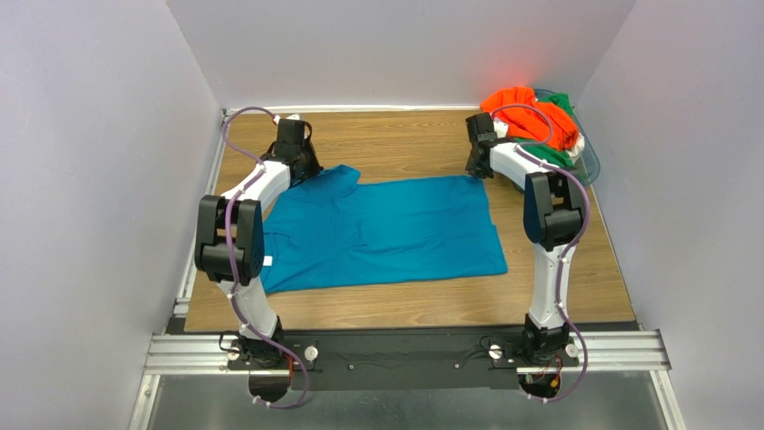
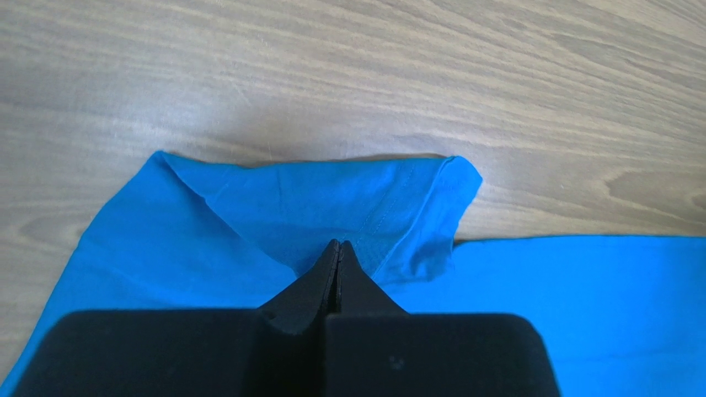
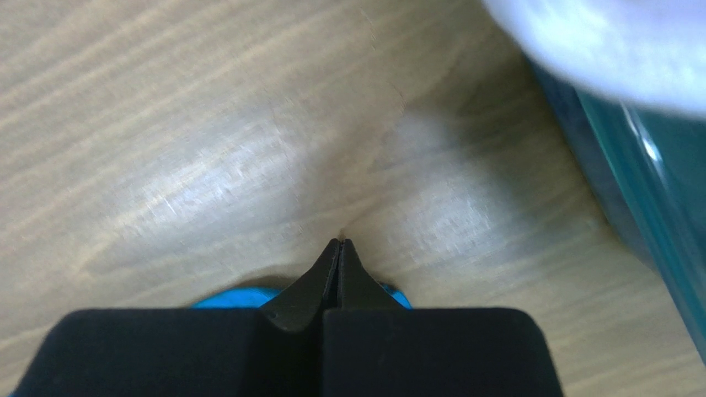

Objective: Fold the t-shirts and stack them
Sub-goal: Fold the tshirt

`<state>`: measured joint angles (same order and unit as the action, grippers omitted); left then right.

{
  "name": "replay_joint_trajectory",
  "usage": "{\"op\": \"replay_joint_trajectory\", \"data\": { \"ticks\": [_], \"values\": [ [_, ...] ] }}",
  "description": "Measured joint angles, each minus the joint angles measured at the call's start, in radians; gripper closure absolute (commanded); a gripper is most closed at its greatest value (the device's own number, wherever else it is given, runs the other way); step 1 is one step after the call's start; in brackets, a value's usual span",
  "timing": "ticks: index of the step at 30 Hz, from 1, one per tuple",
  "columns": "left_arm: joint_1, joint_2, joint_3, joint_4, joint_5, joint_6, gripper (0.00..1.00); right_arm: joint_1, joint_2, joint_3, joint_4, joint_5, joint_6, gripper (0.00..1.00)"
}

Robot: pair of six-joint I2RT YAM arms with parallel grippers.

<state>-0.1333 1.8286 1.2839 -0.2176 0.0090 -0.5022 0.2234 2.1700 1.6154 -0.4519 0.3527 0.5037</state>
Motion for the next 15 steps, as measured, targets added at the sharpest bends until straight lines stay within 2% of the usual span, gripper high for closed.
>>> {"op": "replay_joint_trajectory", "data": {
  "ticks": [6, 15],
  "values": [
    [0.000, -0.121, -0.111, 0.010, 0.005, -0.026, 1.00, 0.003, -0.072, -0.068, -0.008, -0.006, -0.011, 0.99],
    [-0.011, -0.332, -0.303, 0.018, 0.019, -0.075, 1.00, 0.019, -0.270, -0.218, 0.020, -0.022, -0.019, 0.99]
  ]
}}
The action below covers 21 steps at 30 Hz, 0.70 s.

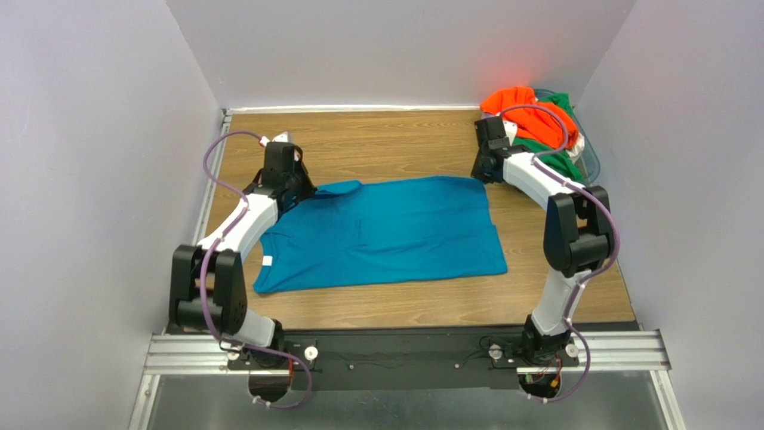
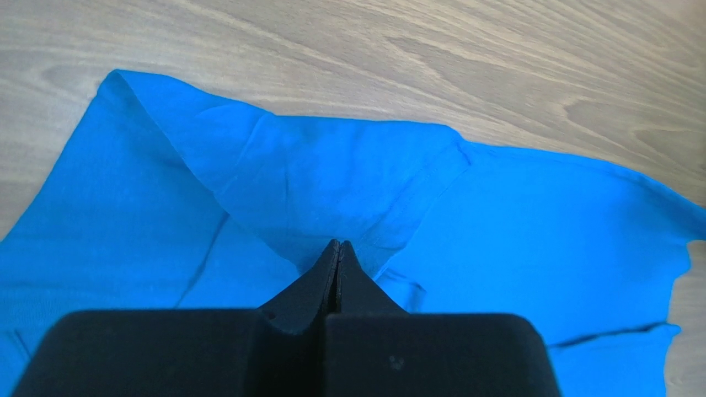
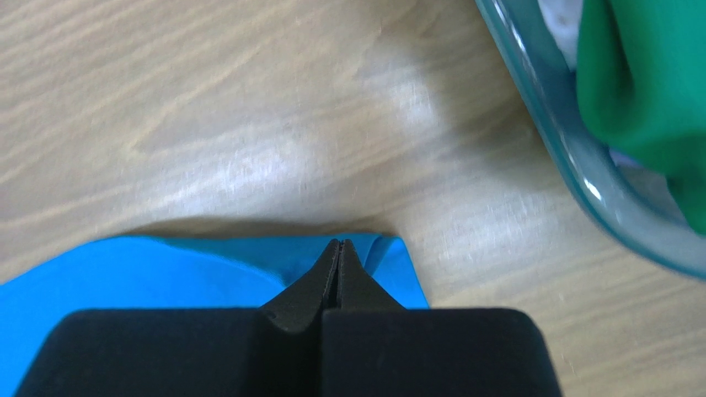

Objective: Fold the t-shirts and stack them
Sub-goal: Fold the tshirt

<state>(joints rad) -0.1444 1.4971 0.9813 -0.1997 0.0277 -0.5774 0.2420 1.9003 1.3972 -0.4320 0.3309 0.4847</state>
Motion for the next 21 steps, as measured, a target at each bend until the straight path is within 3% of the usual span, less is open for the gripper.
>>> {"op": "replay_joint_trajectory", "data": {
  "ticks": [8, 21],
  "values": [
    [-0.002, -0.225, -0.121, -0.014, 0.007, -0.056, 1.00, 0.002, -0.074, -0.082, 0.006, -0.040, -0.002, 0.99],
    [-0.002, -0.429, -0.185, -0.133, 0.003, -0.092, 1.00, 0.002, -0.182, -0.156, 0.012, -0.065, -0.023, 0.99]
  ]
}}
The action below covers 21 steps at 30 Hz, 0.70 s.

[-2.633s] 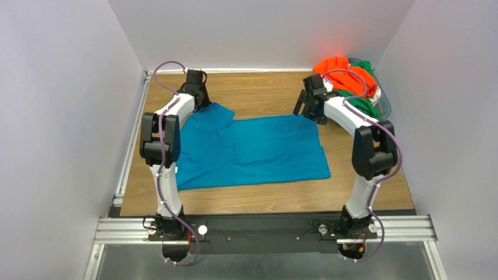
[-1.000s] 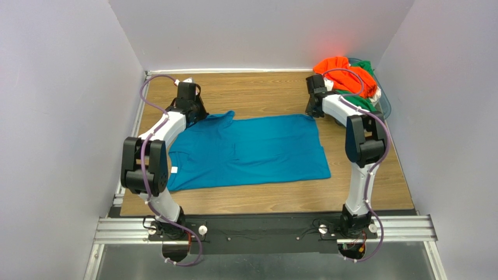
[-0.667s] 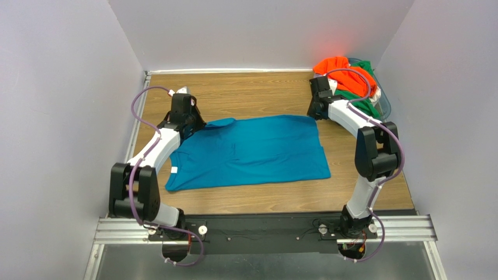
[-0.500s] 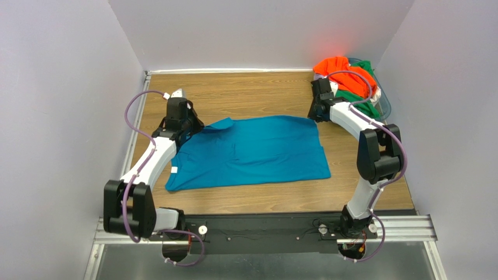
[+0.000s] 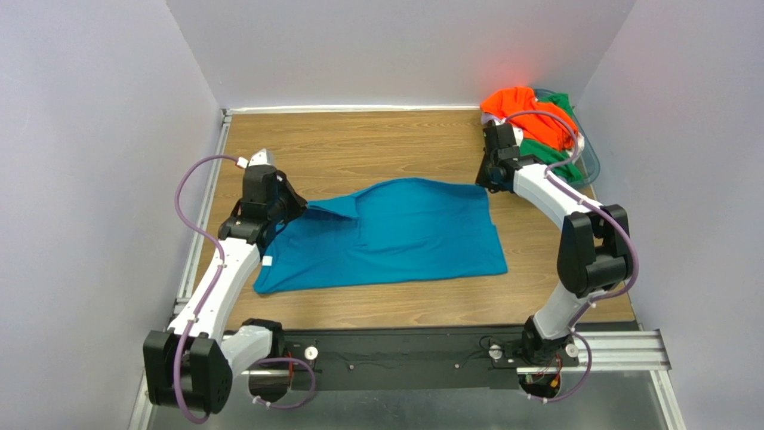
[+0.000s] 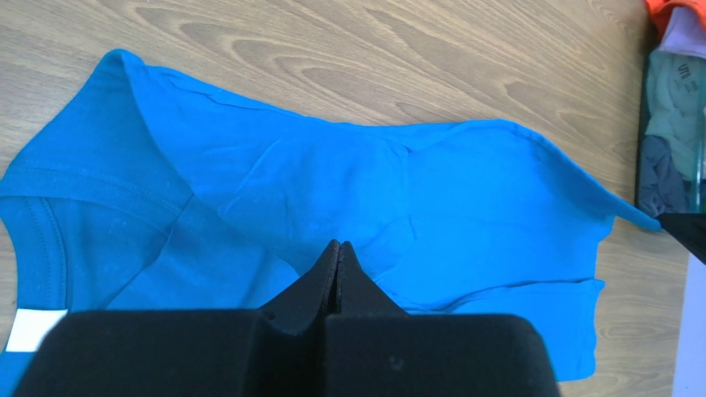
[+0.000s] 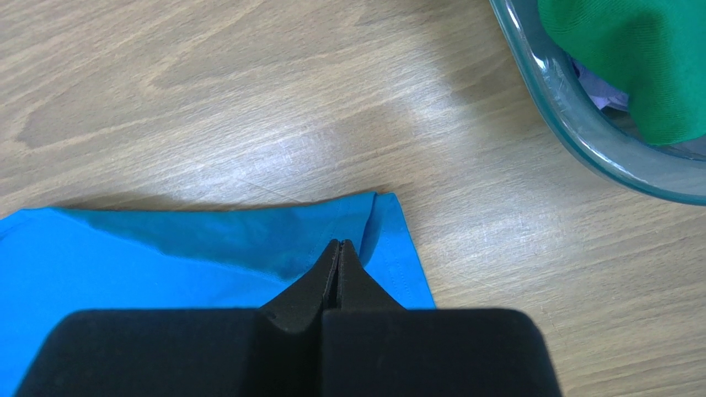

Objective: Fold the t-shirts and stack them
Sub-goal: Fold the tshirt

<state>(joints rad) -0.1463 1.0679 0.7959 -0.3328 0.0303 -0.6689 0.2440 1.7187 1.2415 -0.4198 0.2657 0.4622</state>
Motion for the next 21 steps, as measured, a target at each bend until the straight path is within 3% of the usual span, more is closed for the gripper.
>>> {"op": "replay_joint_trajectory", "data": {
  "ticks": [21],
  "values": [
    [0.000, -0.143, -0.062, -0.152, -0.112, -0.045, 1.00, 0.000, -0.115, -0.092, -0.001, 0.002, -0.055, 0.99]
  ]
}}
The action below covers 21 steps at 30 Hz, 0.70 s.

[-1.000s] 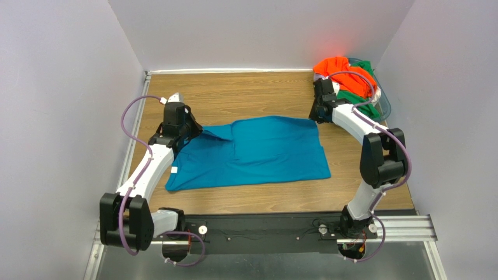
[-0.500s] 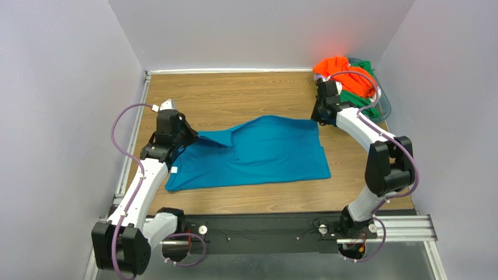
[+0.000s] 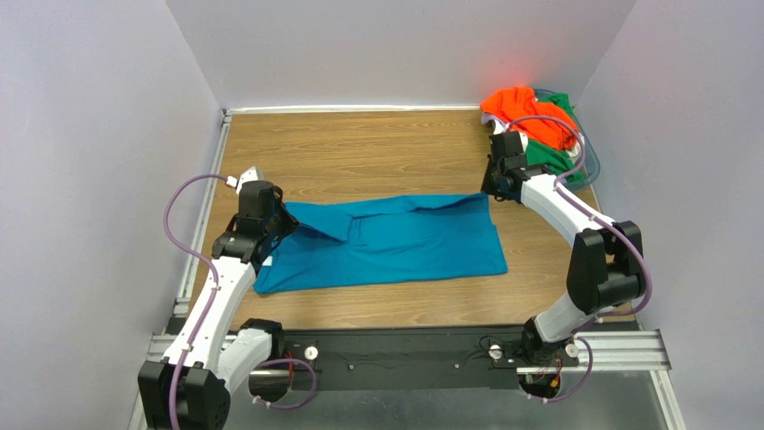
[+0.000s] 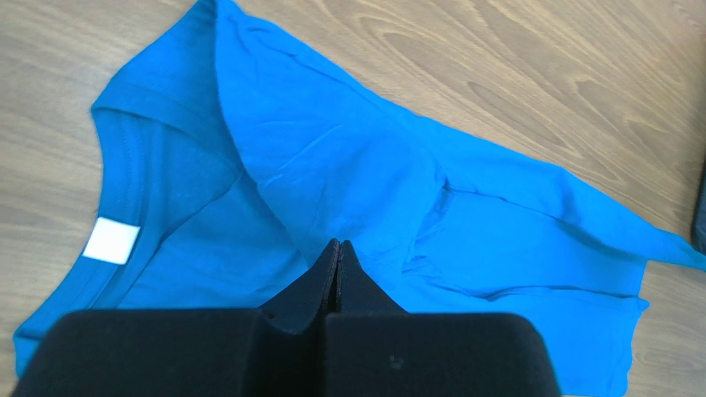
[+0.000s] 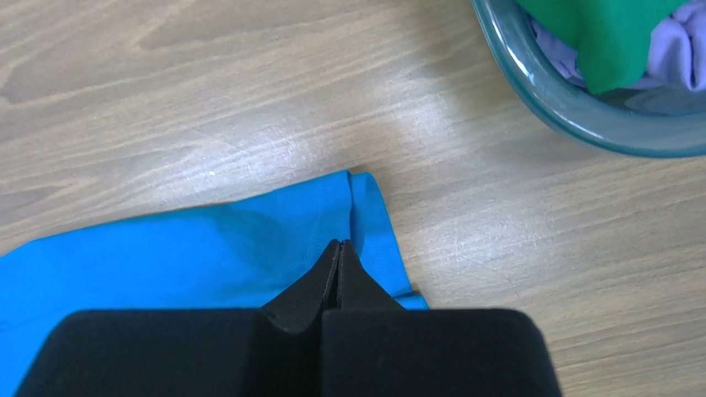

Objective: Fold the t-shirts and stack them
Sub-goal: Fold the tshirt

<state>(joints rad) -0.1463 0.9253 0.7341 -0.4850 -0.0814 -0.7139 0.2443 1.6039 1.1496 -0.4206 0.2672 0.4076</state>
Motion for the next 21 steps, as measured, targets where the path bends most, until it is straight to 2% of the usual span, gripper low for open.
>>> {"op": "replay_joint_trajectory", "data": {
  "ticks": [7, 16, 21],
  "values": [
    [0.000, -0.020, 0.001, -0.050, -0.057, -0.025, 1.00, 0.000, -0.032, -0.070, -0.002, 0.031, -0.013, 0.99],
    [0.000, -0.064, 0.044, -0.102, -0.082, -0.043, 1.00, 0.000, -0.032, -0.072, -0.007, 0.060, -0.017, 0.99],
    [0.000, -0.074, 0.044, -0.131, -0.110, -0.055, 1.00, 0.000, -0.032, -0.072, -0.008, 0.062, -0.021, 0.96]
  ]
}}
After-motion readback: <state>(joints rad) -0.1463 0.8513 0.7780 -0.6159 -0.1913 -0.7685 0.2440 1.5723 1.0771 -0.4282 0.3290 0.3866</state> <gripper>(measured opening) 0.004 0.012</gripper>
